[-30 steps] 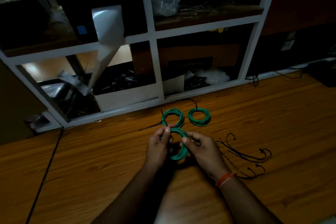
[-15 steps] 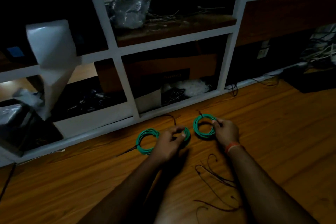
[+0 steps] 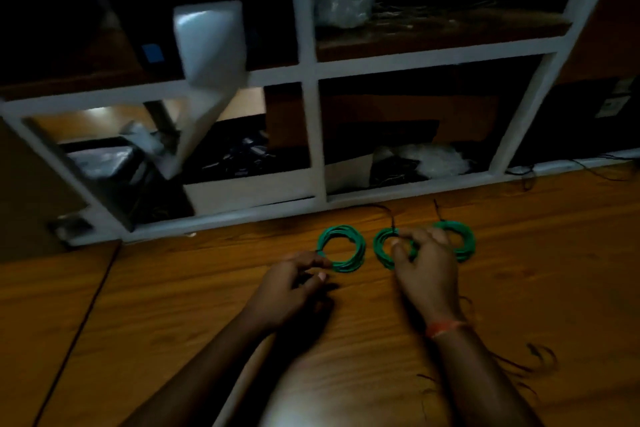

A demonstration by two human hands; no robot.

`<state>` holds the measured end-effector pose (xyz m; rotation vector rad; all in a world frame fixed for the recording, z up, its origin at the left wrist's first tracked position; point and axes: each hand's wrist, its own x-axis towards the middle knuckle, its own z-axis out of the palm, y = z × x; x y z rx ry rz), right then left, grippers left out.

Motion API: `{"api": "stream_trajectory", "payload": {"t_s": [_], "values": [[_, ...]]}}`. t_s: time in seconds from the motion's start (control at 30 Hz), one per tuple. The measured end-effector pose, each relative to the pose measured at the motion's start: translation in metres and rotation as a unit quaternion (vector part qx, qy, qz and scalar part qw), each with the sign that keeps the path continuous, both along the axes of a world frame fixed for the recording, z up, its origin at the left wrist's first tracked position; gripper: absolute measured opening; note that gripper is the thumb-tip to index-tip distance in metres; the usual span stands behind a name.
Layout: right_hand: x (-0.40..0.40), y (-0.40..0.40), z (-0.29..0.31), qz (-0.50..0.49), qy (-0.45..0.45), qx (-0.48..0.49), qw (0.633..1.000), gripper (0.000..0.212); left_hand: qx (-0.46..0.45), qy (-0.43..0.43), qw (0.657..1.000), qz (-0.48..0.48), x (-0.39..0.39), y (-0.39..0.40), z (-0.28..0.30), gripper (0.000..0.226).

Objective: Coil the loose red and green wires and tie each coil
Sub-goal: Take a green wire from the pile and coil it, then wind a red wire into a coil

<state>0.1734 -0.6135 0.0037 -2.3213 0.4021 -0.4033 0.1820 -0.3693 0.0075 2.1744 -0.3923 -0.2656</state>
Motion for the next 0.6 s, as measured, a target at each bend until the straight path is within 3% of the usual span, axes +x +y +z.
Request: {"api": "stream_trajectory", "payload": {"t_s": [0.27, 0.6], "values": [[-0.049, 0.223, -0.009, 0.253, -0.026, 0.079, 0.964, 0.011, 0.052, -0.047, 0.982, 0.176, -0.087, 0.203, 0.019, 0.021], [-0.105, 0.507, 0.010, 0.416, -0.026, 0.059, 0.907, 0.013, 0.035, -0.090, 0.941, 0.324, -0.209, 0.465, 0.032, 0.021]]}}
